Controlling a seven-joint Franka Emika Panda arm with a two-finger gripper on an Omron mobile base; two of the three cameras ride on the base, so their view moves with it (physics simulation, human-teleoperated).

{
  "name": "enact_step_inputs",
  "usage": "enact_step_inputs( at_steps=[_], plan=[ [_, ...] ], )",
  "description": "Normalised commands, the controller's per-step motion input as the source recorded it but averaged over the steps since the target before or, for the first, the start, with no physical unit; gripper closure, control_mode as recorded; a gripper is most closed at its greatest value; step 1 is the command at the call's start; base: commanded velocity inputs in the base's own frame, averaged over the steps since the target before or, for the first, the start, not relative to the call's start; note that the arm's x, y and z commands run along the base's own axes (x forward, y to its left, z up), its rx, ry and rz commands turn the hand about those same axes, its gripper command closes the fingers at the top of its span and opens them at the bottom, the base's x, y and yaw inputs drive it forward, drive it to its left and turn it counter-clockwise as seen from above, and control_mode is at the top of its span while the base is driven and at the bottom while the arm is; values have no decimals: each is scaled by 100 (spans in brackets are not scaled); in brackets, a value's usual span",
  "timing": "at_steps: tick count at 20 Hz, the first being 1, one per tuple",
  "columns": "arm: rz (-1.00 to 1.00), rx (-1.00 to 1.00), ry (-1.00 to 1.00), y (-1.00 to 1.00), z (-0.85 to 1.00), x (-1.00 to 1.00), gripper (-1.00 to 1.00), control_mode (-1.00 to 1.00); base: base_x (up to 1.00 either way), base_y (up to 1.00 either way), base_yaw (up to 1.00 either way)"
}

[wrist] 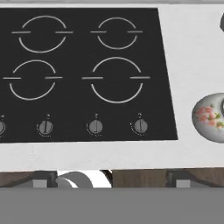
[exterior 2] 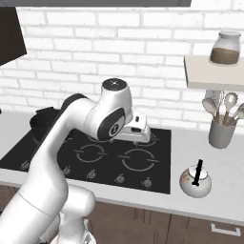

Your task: Pick the kettle from the counter and place it on a stove burner. Then turn the burner on.

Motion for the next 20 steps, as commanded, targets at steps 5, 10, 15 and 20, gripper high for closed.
enact_step_inputs(
  at_steps=[5,10,15,20],
  plan=[
    [0,-15,0,-100,-23,-28,-100,-100,0,0,0],
    [-4,-11,9,-100,-28,-9,-100,-100,0,0,0],
    [-23,-1,14,-100,-30,14,-100,-100,0,0,0],
    [-25,9,2,-100,-27,49,-100,-100,0,0,0]
  ],
)
